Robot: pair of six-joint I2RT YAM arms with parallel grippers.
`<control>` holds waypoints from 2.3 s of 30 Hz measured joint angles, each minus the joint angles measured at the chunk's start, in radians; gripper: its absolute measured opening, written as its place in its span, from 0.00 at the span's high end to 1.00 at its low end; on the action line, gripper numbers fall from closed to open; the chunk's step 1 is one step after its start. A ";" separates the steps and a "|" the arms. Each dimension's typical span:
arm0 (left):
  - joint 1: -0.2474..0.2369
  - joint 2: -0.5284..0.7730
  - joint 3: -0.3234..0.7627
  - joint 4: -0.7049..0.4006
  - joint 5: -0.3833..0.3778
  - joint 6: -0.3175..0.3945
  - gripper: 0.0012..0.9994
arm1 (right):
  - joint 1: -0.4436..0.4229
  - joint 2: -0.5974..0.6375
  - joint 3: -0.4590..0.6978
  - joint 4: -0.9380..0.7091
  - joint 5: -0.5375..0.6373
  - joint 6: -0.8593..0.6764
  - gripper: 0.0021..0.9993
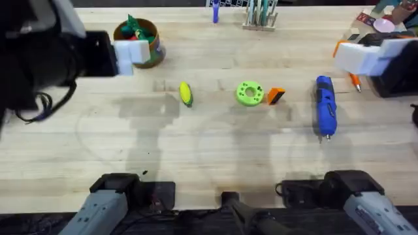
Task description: Pick up the gripper from the table and insert it into the empty holder that is missing its gripper. Then pick up a screw, insert it into the mounting hole, and use the screwdriver to tighten it. Finally, clean up the table by picking up the vegetable and placing it into the bucket.
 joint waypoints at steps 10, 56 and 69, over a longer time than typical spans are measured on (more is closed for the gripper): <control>0.000 0.241 0.140 -0.099 0.000 0.000 0.01 | 0.000 0.302 0.155 -0.266 0.000 0.000 0.01; -0.318 0.918 0.224 -0.160 0.038 -0.614 0.01 | 0.000 0.379 0.159 -0.272 0.000 0.000 0.01; -0.318 0.966 0.224 -0.140 0.042 -0.614 0.01 | 0.000 0.379 0.159 -0.272 0.000 0.000 0.01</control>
